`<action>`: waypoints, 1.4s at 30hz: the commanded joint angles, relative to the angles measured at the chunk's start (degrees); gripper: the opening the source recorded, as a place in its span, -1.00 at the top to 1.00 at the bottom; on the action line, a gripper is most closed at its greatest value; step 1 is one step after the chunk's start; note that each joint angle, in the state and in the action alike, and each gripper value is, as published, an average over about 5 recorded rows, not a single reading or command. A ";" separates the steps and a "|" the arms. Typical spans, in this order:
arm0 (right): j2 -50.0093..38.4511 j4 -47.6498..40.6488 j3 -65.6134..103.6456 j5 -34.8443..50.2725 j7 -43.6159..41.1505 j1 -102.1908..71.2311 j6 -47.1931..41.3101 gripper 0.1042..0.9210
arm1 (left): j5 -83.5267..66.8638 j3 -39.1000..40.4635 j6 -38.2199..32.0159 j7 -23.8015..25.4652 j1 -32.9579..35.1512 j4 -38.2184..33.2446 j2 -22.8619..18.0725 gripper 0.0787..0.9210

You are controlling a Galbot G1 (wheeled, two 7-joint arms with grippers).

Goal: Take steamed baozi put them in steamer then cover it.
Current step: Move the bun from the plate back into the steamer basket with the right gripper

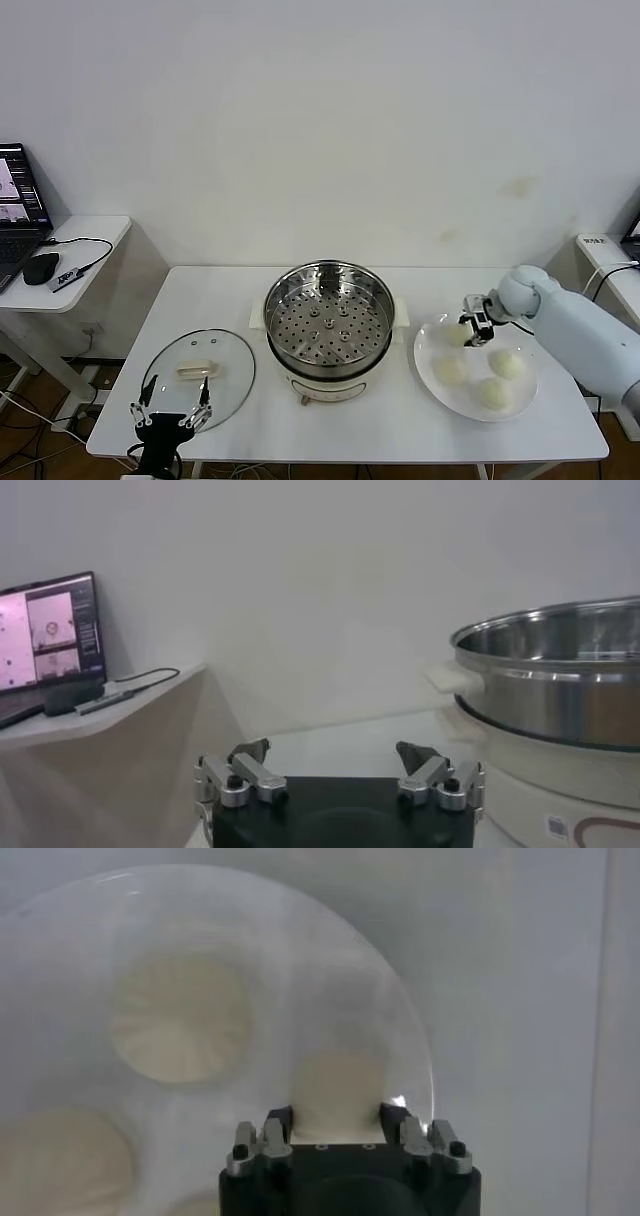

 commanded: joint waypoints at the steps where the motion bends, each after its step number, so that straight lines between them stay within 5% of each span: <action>1: -5.16 5.78 -3.64 5.01 -0.99 5.07 -0.45 -0.12 | -0.04 0.32 0.01 0.02 -0.16 0.02 0.22 -0.77; 11: -12.96 17.35 -16.72 20.32 -2.31 26.78 -4.04 -0.14 | -0.26 1.63 -0.17 0.00 -0.47 -0.35 0.63 -0.77; 24: -0.64 20.48 -35.15 29.71 0.95 47.79 -1.83 -0.14 | -1.14 0.61 -0.55 0.12 -0.25 -1.40 1.36 -0.77; 36: 13.73 21.02 -40.74 28.64 5.98 46.48 6.51 -0.14 | -1.51 -0.48 -0.80 0.31 0.09 -1.61 0.47 -0.77; 42: 21.25 15.16 -42.28 20.69 7.31 42.84 14.46 -0.14 | -1.23 -0.94 -0.99 0.36 0.28 -2.13 0.32 -0.77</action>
